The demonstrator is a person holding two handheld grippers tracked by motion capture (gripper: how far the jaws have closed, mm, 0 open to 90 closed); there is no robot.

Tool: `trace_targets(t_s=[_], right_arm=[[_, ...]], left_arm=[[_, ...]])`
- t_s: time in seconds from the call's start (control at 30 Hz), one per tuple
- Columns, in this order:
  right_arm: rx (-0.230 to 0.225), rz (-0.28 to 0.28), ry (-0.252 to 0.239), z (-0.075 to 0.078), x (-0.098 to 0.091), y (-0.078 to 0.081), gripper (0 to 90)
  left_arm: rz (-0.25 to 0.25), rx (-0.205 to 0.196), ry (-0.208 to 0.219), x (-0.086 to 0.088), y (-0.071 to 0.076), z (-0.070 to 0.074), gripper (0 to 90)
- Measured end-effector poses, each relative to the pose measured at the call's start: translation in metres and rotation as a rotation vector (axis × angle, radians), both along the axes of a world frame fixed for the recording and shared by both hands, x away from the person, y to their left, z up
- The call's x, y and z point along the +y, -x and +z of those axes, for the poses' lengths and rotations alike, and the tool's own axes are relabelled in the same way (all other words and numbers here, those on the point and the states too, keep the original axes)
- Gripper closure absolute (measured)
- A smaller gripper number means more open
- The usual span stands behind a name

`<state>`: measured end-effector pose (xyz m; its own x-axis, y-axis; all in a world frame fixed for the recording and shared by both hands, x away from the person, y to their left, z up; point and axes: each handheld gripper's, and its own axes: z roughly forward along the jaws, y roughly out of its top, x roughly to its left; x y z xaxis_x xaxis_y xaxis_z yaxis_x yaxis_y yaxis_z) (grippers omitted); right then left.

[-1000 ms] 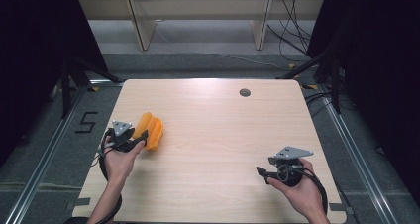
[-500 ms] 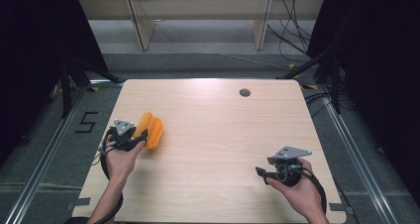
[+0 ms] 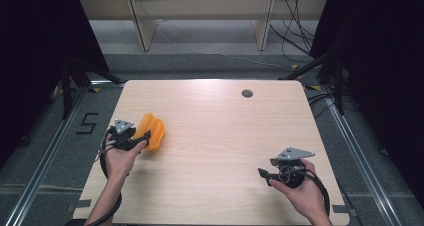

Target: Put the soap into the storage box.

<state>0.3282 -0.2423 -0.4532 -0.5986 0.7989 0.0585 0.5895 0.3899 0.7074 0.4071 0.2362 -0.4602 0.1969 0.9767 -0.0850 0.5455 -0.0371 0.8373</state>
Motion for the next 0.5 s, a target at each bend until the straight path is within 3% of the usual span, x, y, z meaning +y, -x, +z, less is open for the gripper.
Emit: trace_targets(t_s=[0.03, 0.23, 0.37, 0.5], right_arm=[[0.015, -0.013, -0.006, 0.001, 0.001, 0.002, 41.7], [-0.013, -0.005, -0.014, -0.001, 0.0, 0.001, 41.7], [0.015, -0.026, -0.014, 0.001, 0.001, 0.003, 41.7], [0.0, -0.013, -0.007, 0.001, -0.001, 0.002, 41.5]], left_arm=[[-0.001, 0.01, 0.006, 0.001, 0.0, 0.0, 38.1], [0.0, 0.019, 0.039, 0.008, 0.001, 0.002, 36.4], [-0.011, 0.03, 0.032, 0.011, 0.003, 0.008, 34.8], [-0.031, 0.026, 0.012, 0.014, 0.011, 0.016, 33.5]])
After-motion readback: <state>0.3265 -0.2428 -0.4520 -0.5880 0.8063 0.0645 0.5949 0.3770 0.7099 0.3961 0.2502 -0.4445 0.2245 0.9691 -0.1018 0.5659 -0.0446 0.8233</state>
